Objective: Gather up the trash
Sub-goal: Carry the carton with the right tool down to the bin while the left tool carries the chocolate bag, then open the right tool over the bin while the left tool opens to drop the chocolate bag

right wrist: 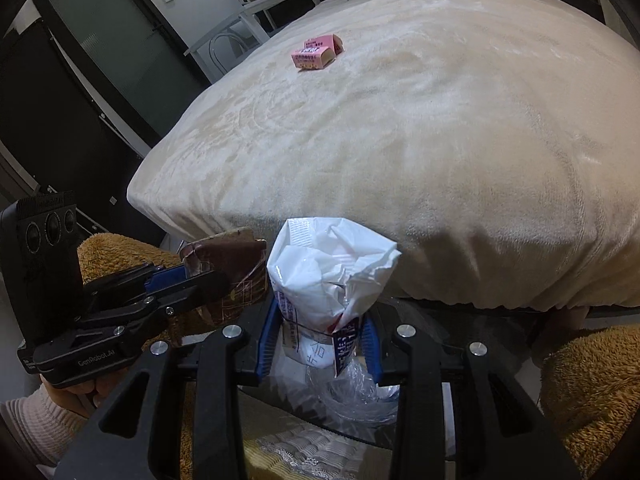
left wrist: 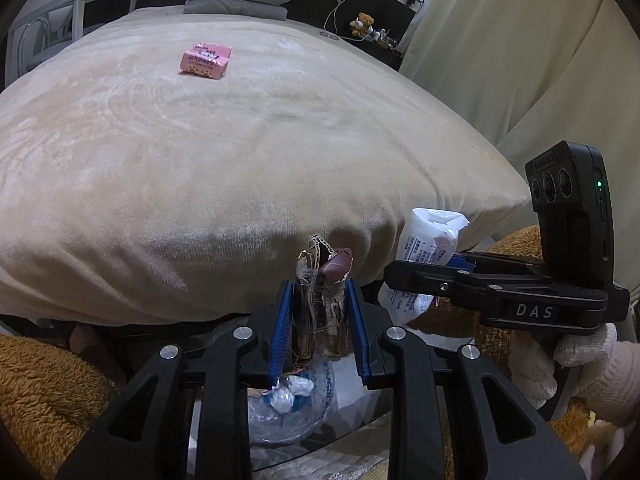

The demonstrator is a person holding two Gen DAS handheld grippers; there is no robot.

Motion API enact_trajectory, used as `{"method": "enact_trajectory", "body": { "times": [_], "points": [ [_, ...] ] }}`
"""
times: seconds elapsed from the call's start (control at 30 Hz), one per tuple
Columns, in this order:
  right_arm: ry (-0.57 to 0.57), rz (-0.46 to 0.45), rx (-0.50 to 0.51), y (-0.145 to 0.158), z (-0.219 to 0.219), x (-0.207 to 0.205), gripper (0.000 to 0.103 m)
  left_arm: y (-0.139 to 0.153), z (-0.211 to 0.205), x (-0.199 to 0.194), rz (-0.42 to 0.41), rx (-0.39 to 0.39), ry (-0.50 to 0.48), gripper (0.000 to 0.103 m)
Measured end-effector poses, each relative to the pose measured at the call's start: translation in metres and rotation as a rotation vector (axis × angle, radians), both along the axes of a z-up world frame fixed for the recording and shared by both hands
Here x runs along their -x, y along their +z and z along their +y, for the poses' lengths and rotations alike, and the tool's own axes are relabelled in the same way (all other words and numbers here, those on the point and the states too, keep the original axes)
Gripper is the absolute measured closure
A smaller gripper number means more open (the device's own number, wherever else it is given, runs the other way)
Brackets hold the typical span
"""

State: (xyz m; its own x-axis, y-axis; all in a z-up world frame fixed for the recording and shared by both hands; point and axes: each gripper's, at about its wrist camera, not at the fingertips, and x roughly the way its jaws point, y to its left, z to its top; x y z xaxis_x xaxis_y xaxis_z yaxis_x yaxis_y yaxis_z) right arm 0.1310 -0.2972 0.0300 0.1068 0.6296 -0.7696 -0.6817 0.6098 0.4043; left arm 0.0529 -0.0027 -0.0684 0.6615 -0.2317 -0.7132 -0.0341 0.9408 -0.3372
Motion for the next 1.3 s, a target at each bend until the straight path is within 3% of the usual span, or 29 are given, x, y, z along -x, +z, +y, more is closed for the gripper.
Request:
{"method": "enact_trajectory", "body": {
  "times": [0.5,0.9,1.07,1.3],
  "points": [
    [0.002,0.194,0.196,-0.061,0.017,-0.016,0.067,-0.064,-0.011,-0.025,0.289,0.004,-0.065,0.077],
    [-0.028,0.391,0.332,-0.107,0.025,-0.027,0.067,-0.111,-0.001,-0.041,0.509,0.072,-0.029,0.077],
    [-0.03,0.444,0.376,-0.119,0.027,-0.028,0.066,-0.122,0.005,-0.045,0.562,0.084,-0.026,0.077],
    [-0.018,0.45,0.393,-0.122,0.028,-0.025,0.066,-0.127,0.003,-0.041,0.589,0.088,-0.034,0.077]
  ]
}}
